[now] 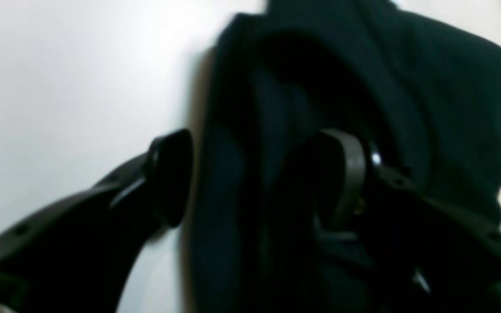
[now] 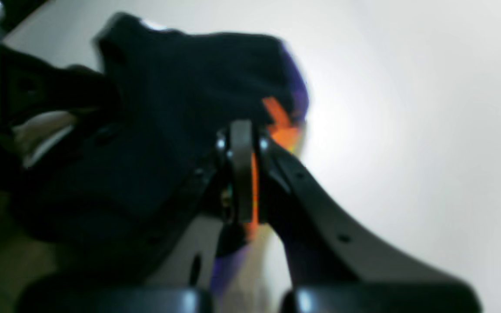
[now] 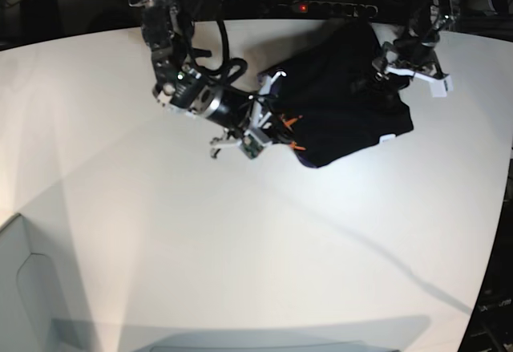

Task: Fold the T-shirt properly
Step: 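Push the folded bundle square with the right gripper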

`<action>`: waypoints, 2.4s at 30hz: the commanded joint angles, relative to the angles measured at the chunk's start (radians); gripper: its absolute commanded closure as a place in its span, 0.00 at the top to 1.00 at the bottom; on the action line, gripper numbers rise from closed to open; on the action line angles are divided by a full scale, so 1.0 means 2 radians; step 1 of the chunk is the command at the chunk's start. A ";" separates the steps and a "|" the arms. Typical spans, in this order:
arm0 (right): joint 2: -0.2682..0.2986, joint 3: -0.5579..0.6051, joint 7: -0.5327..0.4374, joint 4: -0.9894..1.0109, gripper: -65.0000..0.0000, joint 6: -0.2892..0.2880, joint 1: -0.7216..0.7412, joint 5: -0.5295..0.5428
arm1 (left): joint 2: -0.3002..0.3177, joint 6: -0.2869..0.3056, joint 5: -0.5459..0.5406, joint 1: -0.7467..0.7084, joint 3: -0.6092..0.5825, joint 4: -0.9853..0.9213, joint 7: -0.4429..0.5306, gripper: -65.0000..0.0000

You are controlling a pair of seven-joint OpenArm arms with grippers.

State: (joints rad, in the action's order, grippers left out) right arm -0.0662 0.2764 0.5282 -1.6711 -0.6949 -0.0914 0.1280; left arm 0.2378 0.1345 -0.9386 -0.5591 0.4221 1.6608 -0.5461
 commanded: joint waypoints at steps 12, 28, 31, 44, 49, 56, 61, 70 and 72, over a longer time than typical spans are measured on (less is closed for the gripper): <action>-0.016 0.023 -0.056 0.152 0.00 -0.002 0.055 0.010 | 0.006 0.001 -0.001 0.004 -0.003 0.003 -0.005 0.64; -0.033 0.032 -0.076 0.108 0.00 -0.002 0.075 0.010 | 0.006 0.002 -0.001 0.004 -0.002 -0.028 -0.004 0.64; -0.039 0.032 -0.077 0.172 0.00 -0.002 0.108 0.012 | 0.006 0.002 -0.001 0.004 -0.002 -0.028 -0.004 0.64; -0.028 0.028 -0.133 0.232 0.00 -0.002 0.124 0.012 | 0.003 0.002 0.046 0.004 -0.005 -0.028 -0.002 0.64; -0.013 0.014 -0.132 0.088 0.00 -0.002 0.044 0.012 | 0.003 0.002 0.046 0.004 -0.005 -0.028 -0.002 0.64; 0.015 0.011 -0.136 0.053 0.00 -0.002 -0.037 0.012 | 0.003 0.002 0.049 0.032 -0.011 -0.047 -0.004 0.64; 0.029 0.011 -0.136 0.078 0.00 -0.002 -0.054 0.011 | 0.005 0.002 0.049 0.055 -0.040 -0.060 -0.004 0.64; 0.054 -0.075 -0.134 -0.033 0.00 -0.002 -0.077 0.012 | 0.018 0.002 0.049 0.125 -0.114 -0.061 -0.004 0.52; 0.055 -0.107 -0.133 -0.054 0.00 -0.002 -0.079 0.012 | 0.025 0.001 0.049 0.146 -0.141 -0.072 -0.004 0.38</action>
State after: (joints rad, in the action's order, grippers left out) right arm 0.0471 0.0563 0.2817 -1.7645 -0.6872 -0.2501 0.1375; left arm 0.2806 0.1425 -0.8387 -0.2661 0.1360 1.5070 -0.5442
